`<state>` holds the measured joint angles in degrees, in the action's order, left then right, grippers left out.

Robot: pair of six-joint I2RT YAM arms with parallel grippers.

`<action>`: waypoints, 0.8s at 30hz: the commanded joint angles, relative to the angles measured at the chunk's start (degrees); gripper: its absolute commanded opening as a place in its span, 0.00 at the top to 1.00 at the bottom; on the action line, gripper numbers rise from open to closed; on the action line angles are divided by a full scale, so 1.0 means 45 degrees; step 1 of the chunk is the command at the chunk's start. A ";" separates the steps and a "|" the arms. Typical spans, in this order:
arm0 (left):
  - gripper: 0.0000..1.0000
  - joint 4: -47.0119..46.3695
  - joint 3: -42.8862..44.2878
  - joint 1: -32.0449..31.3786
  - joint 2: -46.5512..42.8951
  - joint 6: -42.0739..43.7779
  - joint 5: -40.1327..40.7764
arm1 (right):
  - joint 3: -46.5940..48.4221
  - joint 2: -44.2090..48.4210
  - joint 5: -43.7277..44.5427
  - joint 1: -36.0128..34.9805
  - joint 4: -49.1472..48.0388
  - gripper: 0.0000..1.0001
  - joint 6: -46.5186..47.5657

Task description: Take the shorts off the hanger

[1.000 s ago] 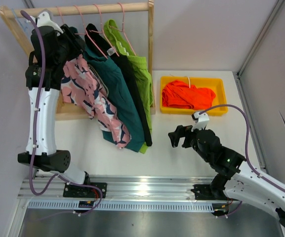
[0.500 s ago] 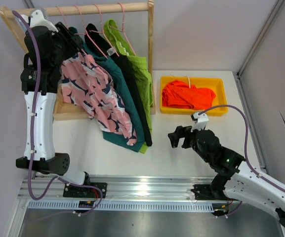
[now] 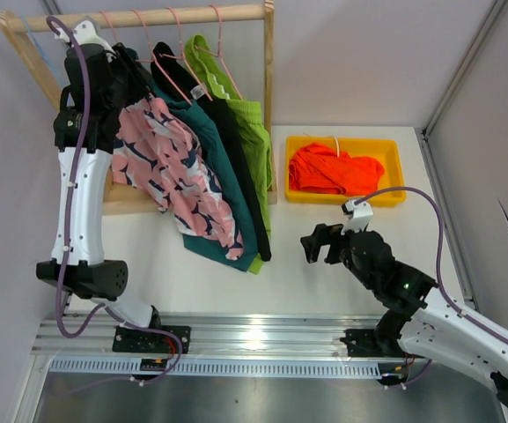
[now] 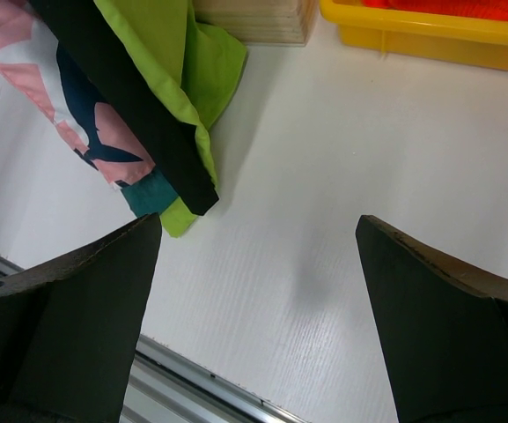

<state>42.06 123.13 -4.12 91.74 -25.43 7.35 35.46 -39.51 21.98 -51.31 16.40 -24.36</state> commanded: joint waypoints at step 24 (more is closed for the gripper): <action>1.00 0.1335 0.2871 -0.0334 0.0180 0.0846 0.0612 | 0.1059 -0.1063 -0.2636 0.0173 -0.2159 0.01 0.0842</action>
<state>48.29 130.19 -4.67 98.52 -23.75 9.89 35.05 -42.61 15.70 -49.12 13.37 -23.09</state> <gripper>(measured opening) 0.039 0.993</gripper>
